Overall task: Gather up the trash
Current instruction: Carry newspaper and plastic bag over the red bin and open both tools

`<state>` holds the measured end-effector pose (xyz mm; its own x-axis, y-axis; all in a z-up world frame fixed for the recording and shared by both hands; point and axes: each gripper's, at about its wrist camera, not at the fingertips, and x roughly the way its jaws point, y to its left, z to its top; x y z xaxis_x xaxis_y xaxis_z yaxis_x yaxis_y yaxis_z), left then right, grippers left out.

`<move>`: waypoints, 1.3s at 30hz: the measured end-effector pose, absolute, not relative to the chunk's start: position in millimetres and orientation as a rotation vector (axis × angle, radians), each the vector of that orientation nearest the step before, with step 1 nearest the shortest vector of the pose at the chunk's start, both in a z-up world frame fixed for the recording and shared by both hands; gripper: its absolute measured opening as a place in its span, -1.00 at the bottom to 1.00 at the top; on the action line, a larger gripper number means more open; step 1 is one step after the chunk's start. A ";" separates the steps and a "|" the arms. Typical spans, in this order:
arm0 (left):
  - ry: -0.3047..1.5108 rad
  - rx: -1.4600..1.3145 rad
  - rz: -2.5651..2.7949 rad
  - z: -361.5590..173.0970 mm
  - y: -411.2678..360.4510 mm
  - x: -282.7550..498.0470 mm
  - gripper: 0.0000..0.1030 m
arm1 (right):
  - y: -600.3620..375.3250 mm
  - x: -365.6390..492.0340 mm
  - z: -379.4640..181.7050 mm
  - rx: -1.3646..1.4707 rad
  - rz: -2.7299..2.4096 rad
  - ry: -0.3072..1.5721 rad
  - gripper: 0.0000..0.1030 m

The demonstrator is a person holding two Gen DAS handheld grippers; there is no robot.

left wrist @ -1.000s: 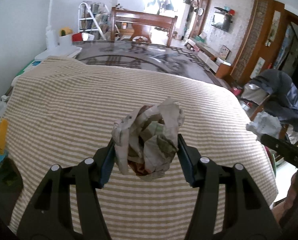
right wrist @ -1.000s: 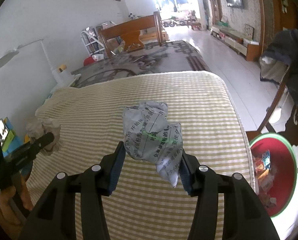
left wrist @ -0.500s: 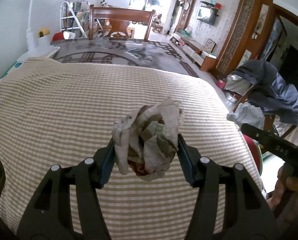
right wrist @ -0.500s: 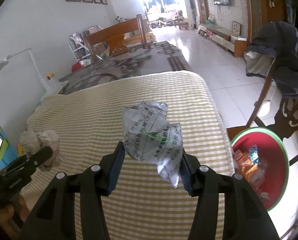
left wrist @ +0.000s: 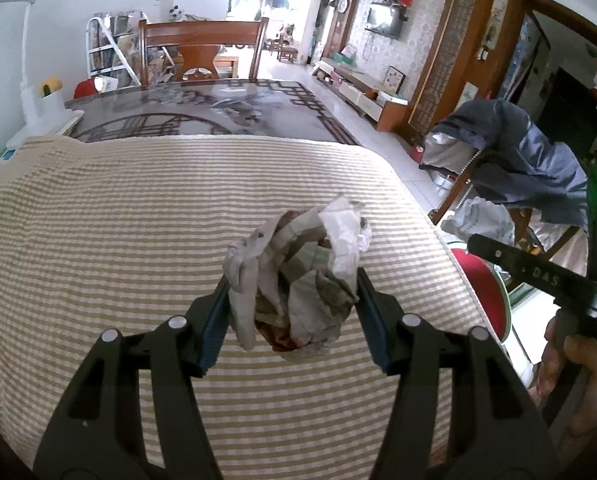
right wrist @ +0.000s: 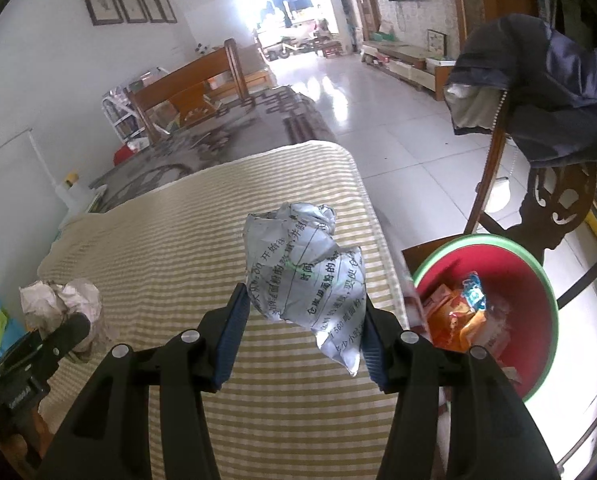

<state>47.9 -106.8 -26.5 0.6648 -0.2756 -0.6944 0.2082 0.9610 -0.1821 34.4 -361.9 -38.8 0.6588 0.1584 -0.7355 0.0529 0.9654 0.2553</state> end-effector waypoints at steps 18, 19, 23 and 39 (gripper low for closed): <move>0.831 -0.047 -0.410 -39.6 -178.5 53.1 0.08 | -427.8 26.4 -26.1 0.421 -0.079 0.801 0.02; 0.836 -0.048 -0.426 -40.6 -185.5 54.3 0.08 | -434.0 25.4 -26.2 0.443 -0.089 0.799 0.02; 0.852 -0.052 -0.510 -41.5 -217.2 59.4 0.08 | -443.3 23.3 -23.7 0.420 -0.164 0.798 0.02; 0.892 0.109 -0.714 -60.9 -330.9 56.3 0.08 | -492.4 11.9 -19.3 0.465 -0.297 0.742 0.02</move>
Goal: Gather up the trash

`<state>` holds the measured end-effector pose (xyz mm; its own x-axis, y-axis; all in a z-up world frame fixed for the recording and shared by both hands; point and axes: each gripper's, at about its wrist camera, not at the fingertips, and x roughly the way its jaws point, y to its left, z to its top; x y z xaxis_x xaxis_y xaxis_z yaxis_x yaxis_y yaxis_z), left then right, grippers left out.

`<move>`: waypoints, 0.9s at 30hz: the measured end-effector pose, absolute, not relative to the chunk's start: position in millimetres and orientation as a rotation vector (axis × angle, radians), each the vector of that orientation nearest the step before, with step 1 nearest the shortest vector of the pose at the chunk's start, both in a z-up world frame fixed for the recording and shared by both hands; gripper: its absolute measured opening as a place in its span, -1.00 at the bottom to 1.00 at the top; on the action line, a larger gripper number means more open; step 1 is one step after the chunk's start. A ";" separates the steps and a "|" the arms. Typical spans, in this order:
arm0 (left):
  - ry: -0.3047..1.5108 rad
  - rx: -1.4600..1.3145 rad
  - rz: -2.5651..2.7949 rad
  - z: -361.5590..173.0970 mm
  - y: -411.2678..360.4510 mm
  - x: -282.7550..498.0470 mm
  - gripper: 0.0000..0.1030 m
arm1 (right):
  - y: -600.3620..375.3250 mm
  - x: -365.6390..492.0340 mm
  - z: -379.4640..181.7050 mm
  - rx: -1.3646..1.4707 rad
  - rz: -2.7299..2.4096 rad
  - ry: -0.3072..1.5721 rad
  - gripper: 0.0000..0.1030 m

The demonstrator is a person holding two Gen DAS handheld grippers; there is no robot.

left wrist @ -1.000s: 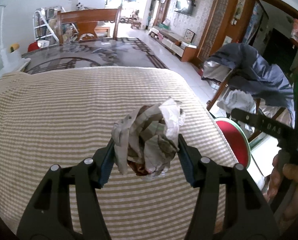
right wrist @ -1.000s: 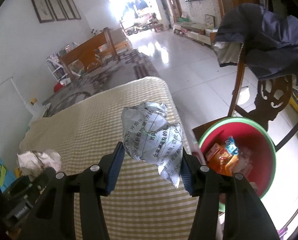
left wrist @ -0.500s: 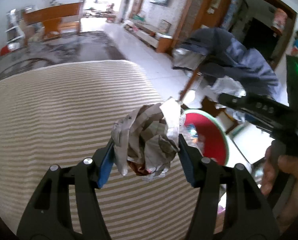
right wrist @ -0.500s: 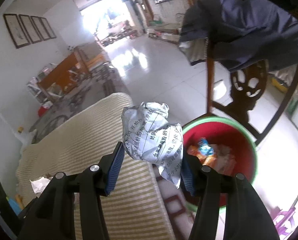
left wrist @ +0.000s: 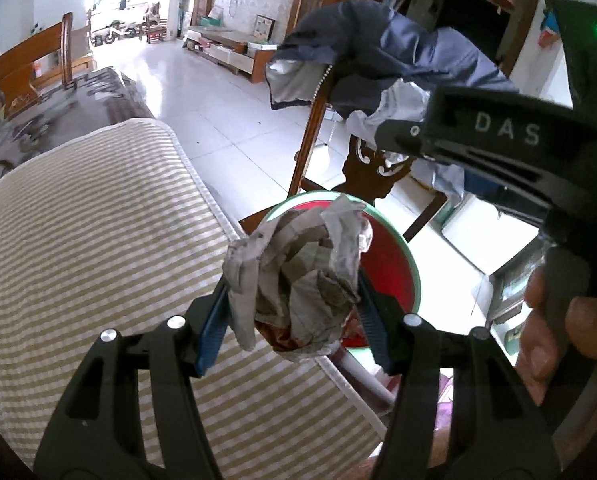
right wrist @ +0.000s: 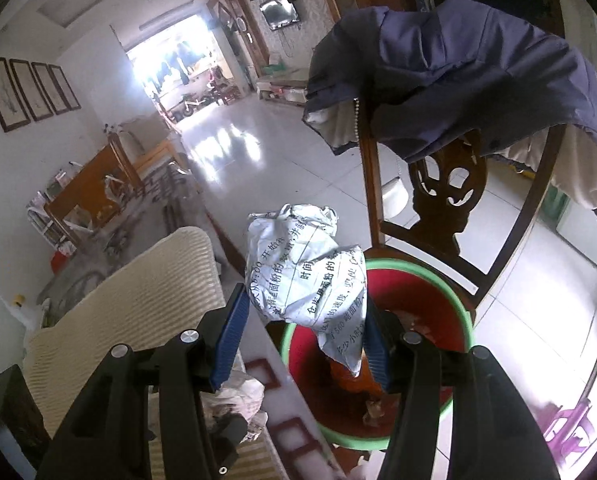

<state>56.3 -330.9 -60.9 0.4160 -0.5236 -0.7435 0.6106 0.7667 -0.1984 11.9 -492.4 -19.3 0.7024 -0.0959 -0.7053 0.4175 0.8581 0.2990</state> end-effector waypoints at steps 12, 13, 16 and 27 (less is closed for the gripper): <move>0.894 0.120 -0.760 -60.7 -352.8 54.4 0.54 | -508.8 8.0 -24.8 0.466 -0.459 0.759 0.37; 0.885 0.128 -0.746 -60.0 -353.0 53.4 0.57 | -510.5 6.3 -23.4 0.466 -0.475 0.747 0.48; 0.866 0.144 -0.742 -57.0 -345.5 51.2 0.66 | -510.3 1.3 -17.9 0.455 -0.494 0.709 0.61; 0.697 -0.052 -0.525 -22.6 -207.3 46.8 0.89 | -455.1 22.5 -5.1 0.324 -0.373 0.670 0.75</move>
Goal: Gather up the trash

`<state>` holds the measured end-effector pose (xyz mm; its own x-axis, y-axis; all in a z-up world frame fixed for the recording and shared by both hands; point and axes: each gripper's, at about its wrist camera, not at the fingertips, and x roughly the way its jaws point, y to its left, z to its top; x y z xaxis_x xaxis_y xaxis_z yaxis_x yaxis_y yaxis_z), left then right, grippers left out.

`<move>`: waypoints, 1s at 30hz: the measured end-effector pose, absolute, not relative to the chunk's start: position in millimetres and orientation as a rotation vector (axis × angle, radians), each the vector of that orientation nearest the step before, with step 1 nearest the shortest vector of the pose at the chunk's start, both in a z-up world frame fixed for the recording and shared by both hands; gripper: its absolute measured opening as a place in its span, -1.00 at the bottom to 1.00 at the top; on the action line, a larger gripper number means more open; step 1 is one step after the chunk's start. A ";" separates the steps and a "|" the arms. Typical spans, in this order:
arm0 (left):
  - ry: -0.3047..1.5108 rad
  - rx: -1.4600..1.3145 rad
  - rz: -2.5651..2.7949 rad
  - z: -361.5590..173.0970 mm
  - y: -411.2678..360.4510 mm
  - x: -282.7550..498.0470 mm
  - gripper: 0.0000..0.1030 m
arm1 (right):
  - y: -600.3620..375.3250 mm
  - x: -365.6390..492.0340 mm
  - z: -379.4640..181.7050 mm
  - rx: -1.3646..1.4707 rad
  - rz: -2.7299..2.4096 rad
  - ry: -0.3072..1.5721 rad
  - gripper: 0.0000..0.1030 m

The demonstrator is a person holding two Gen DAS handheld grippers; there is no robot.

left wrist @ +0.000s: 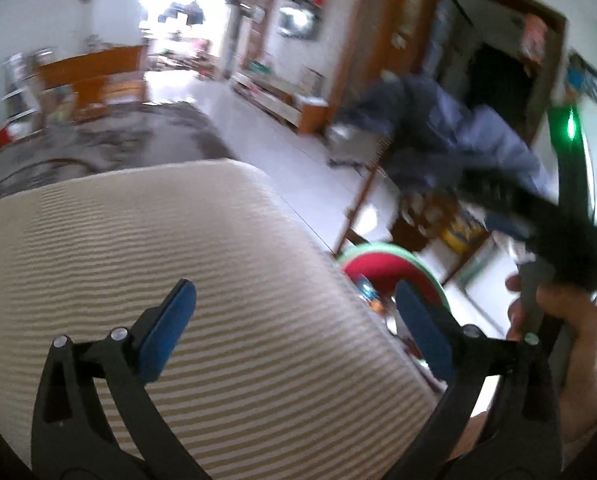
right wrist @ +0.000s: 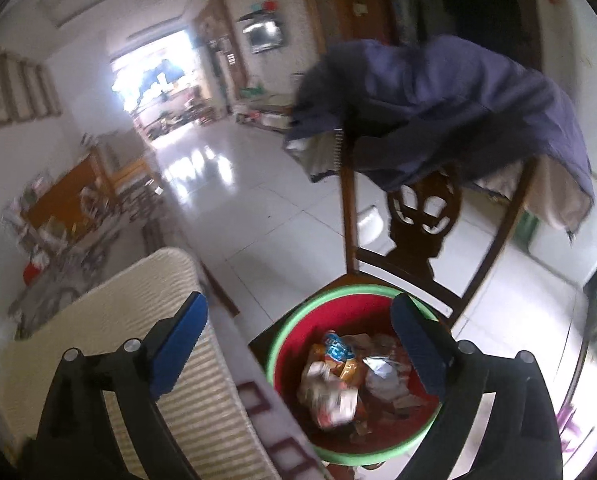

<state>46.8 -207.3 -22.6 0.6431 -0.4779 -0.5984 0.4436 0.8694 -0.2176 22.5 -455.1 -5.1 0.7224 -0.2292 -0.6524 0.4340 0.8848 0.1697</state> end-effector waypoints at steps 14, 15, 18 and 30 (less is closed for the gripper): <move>0.499 -0.150 -0.218 -2.3 -65.9 33.9 0.90 | -327.8 15.7 30.0 0.114 -0.154 0.284 0.86; 0.480 -0.144 -0.205 -0.2 -62.2 32.4 0.90 | -325.0 18.1 28.9 0.129 -0.120 0.294 0.86; 0.446 -0.166 -0.196 4.2 -52.0 28.8 0.90 | -320.3 29.6 19.6 0.191 -0.061 0.362 0.86; 0.441 -0.181 -0.185 -4.4 -35.4 26.5 0.90 | -297.4 38.5 4.2 0.148 -0.016 0.466 0.86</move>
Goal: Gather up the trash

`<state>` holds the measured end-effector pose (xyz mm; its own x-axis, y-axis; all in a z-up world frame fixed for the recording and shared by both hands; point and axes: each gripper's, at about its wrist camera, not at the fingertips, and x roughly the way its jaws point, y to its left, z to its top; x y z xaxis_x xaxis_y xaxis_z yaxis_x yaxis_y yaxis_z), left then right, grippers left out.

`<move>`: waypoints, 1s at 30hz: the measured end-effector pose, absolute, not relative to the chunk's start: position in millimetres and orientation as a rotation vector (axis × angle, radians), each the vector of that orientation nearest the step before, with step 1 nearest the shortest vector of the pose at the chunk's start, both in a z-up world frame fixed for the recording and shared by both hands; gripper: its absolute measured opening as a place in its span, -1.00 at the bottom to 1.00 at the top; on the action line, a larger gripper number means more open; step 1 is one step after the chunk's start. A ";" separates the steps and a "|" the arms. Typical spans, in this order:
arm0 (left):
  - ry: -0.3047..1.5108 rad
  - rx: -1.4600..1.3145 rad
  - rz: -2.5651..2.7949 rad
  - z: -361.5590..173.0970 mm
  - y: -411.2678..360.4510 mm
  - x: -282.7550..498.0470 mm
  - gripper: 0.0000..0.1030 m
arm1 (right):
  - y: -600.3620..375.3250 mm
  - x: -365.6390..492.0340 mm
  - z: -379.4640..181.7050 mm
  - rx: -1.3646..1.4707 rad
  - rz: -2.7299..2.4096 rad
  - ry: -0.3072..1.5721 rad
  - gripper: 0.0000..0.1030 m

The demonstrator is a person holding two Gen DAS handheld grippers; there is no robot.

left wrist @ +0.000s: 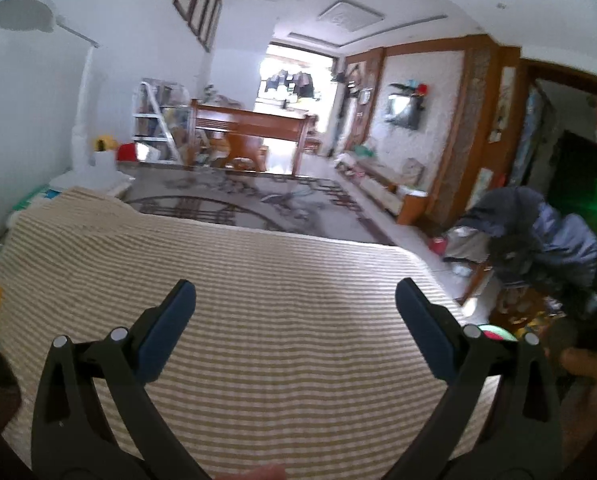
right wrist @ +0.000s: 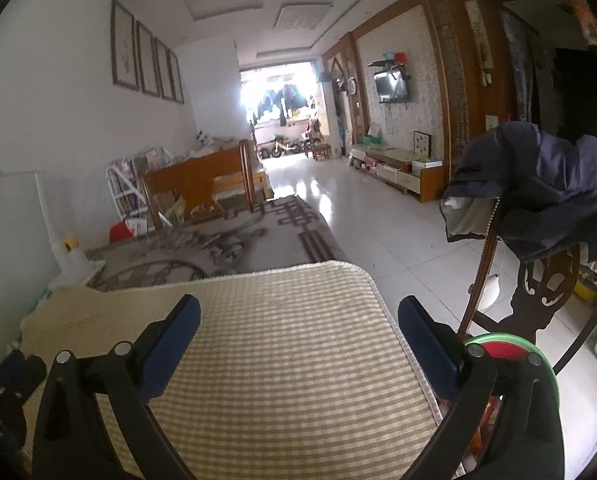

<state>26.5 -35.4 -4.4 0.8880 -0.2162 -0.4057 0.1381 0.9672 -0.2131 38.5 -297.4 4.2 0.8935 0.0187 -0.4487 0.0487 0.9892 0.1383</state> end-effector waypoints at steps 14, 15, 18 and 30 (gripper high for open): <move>0.507 -0.174 -0.182 -13.0 -38.0 32.0 0.90 | -293.8 38.6 -0.4 0.119 -0.007 0.492 0.86; 0.508 -0.172 -0.181 -13.2 -38.2 32.1 0.90 | -294.2 38.8 -0.5 0.120 -0.007 0.494 0.86; 0.513 -0.172 -0.183 -13.9 -38.7 32.3 0.90 | -293.5 39.5 -1.7 0.118 -0.003 0.502 0.86; 0.533 -0.163 -0.188 -16.0 -42.9 33.0 0.90 | -291.0 42.5 -4.4 0.114 0.005 0.525 0.86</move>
